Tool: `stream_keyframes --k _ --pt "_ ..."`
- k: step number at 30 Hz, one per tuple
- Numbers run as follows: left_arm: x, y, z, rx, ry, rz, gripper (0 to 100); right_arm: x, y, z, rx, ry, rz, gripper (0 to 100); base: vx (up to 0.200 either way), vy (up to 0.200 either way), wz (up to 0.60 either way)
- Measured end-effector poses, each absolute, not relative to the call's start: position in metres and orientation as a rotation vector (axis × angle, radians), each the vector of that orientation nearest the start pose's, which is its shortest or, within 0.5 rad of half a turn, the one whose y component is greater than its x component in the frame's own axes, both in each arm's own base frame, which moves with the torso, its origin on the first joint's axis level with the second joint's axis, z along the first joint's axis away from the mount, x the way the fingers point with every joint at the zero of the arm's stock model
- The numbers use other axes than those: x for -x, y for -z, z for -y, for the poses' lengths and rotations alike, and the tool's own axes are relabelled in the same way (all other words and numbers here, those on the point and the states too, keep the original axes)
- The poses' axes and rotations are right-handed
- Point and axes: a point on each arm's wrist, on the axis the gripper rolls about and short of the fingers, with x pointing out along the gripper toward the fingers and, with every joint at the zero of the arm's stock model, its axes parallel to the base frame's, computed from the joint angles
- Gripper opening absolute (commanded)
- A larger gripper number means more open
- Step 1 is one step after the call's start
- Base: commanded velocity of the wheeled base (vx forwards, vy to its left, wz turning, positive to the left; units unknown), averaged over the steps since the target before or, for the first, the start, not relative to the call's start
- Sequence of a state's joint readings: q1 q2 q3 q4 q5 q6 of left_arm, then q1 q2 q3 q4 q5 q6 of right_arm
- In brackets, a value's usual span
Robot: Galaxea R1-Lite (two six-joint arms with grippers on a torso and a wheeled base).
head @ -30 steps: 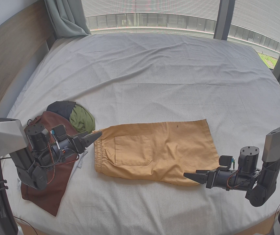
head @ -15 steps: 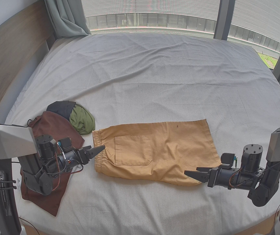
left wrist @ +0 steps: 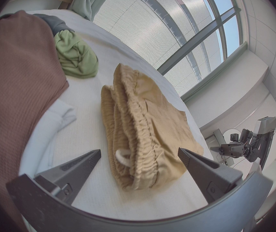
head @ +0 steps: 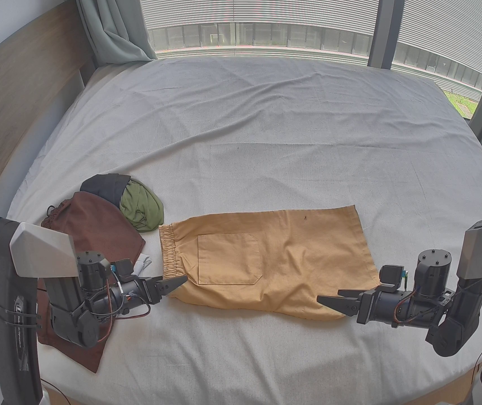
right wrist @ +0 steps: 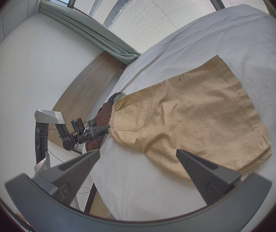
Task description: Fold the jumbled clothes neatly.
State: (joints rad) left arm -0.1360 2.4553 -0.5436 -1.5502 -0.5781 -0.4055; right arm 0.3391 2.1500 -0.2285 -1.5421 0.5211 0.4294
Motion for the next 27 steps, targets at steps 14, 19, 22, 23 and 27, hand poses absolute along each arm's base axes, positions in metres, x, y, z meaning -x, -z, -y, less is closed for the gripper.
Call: stream_keyframes --k 14,19,22,23,27 --pt "-0.324 0.051 0.072 0.568 0.62 -0.607 100 -0.249 -0.022 -0.1 -0.432 -0.753 -0.574 100 0.0 0.0 0.0" --pt "-0.325 0.05 0.077 0.646 0.58 -0.626 100 -0.248 -0.021 -0.1 -0.432 -0.752 -0.577 100 0.0 0.0 0.0" --pt "-0.329 0.048 0.081 0.685 0.531 -0.613 100 -0.249 -0.021 -0.1 -0.432 -0.752 -0.577 100 0.0 0.0 0.0" --pt "-0.331 0.047 0.083 0.693 0.52 -0.605 100 -0.248 -0.021 -0.1 -0.431 -0.752 -0.578 100 0.0 0.0 0.0" --pt "-0.339 0.043 0.087 0.72 0.484 -0.567 100 -0.248 -0.02 -0.1 -0.431 -0.751 -0.581 100 0.0 0.0 0.0"
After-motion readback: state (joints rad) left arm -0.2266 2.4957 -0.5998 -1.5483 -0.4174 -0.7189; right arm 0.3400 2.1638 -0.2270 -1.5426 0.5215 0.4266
